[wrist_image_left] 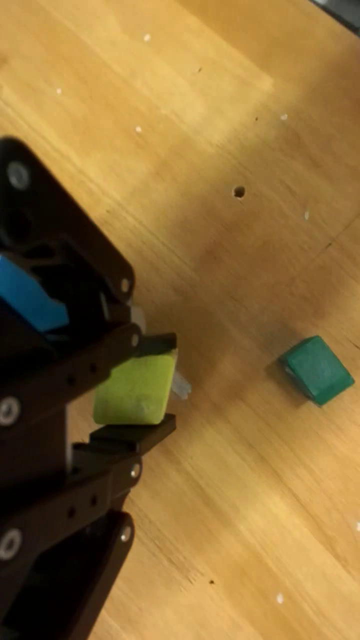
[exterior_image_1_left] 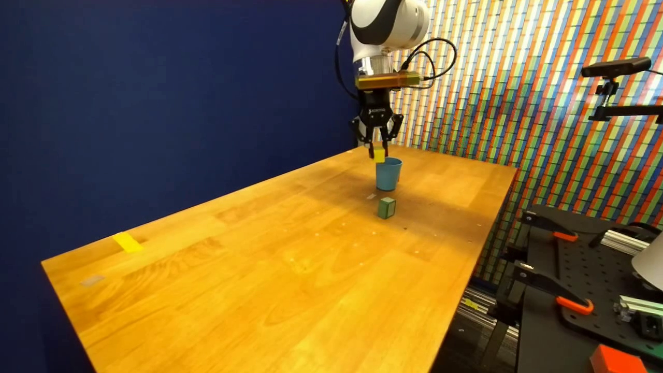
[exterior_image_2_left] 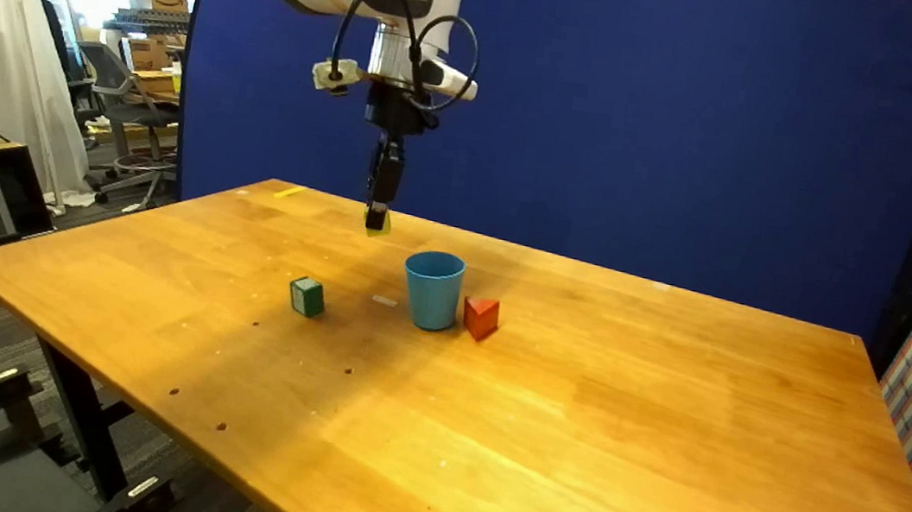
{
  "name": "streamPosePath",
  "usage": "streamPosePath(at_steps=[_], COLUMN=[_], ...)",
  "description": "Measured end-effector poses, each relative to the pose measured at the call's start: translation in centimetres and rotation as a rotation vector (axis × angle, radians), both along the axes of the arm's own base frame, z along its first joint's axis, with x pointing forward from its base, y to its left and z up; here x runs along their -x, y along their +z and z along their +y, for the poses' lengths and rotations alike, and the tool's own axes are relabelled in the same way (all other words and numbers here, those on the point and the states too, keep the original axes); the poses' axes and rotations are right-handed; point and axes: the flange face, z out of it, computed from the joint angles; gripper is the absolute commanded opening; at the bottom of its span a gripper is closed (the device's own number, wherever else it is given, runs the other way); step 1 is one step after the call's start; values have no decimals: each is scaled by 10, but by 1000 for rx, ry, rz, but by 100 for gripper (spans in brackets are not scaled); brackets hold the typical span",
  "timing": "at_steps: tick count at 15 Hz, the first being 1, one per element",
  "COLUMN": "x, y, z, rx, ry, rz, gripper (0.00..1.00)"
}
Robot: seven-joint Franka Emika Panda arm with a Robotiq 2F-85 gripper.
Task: Put the yellow block in the cup
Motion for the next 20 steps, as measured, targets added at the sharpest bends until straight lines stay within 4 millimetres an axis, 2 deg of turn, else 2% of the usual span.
streamPosePath(at_steps=[4,7,8,9,10,11,15,16,18,20], x=[6,6,6,6,5,5,6,8,10,10], y=[2,6,7,9,11,12,13,12,9,8], z=[-44,-65,-69,-72,-74,-75,-70,-67,-59,-56], rx=[13,17,18,18,17,15,-8,-18,-60,-73], ry=[-88,-124,-130,-133,-135,-136,-98,-76,-13,8], rz=[2,-2,2,5,13,22,62,72,78,78], gripper=[17,17,27,59,60,66,98,80,95,98])
